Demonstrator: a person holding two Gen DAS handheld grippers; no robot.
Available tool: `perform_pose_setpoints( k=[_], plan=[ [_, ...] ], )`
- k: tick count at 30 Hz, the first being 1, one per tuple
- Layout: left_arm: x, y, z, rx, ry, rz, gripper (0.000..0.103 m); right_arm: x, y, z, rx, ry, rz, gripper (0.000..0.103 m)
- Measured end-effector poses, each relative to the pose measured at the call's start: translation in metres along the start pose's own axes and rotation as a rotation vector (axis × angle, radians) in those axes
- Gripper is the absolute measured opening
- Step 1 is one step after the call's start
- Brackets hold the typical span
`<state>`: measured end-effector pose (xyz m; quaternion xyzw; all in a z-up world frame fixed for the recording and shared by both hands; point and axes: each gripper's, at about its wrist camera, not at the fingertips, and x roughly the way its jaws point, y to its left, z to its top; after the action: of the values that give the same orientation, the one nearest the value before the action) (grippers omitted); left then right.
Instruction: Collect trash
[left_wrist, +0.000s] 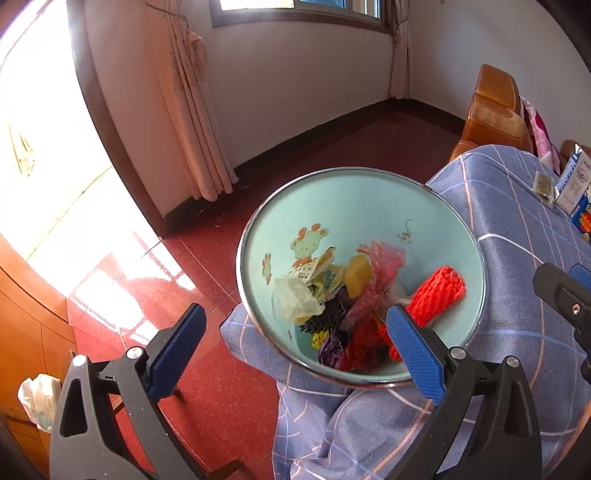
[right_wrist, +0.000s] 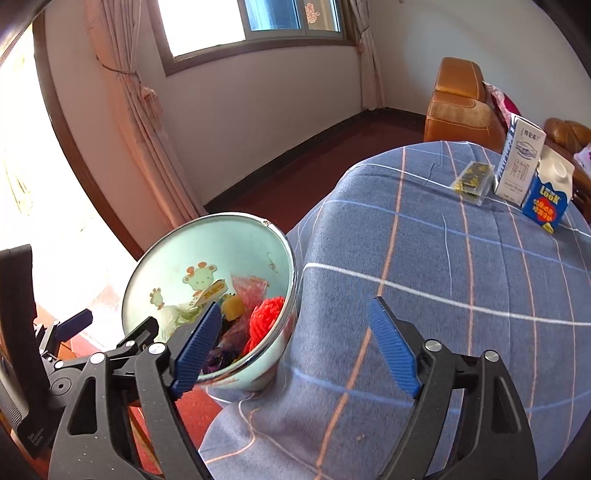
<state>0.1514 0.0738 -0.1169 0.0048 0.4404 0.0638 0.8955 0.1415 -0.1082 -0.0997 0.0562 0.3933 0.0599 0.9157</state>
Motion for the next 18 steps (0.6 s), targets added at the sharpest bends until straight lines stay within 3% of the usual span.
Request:
perform_pose_setpoints(
  k=[11, 18],
  plan=[
    [-0.058, 0.012, -0.027, -0.023, -0.052, 0.001, 0.097, -0.054, 0.020, -0.019, -0.029, -0.062, 0.023, 0.087],
    [-0.110, 0.017, -0.023, -0.044, -0.188, 0.006, 0.097, -0.111, 0.027, -0.015, -0.034, -0.200, 0.030, 0.087]
  ],
)
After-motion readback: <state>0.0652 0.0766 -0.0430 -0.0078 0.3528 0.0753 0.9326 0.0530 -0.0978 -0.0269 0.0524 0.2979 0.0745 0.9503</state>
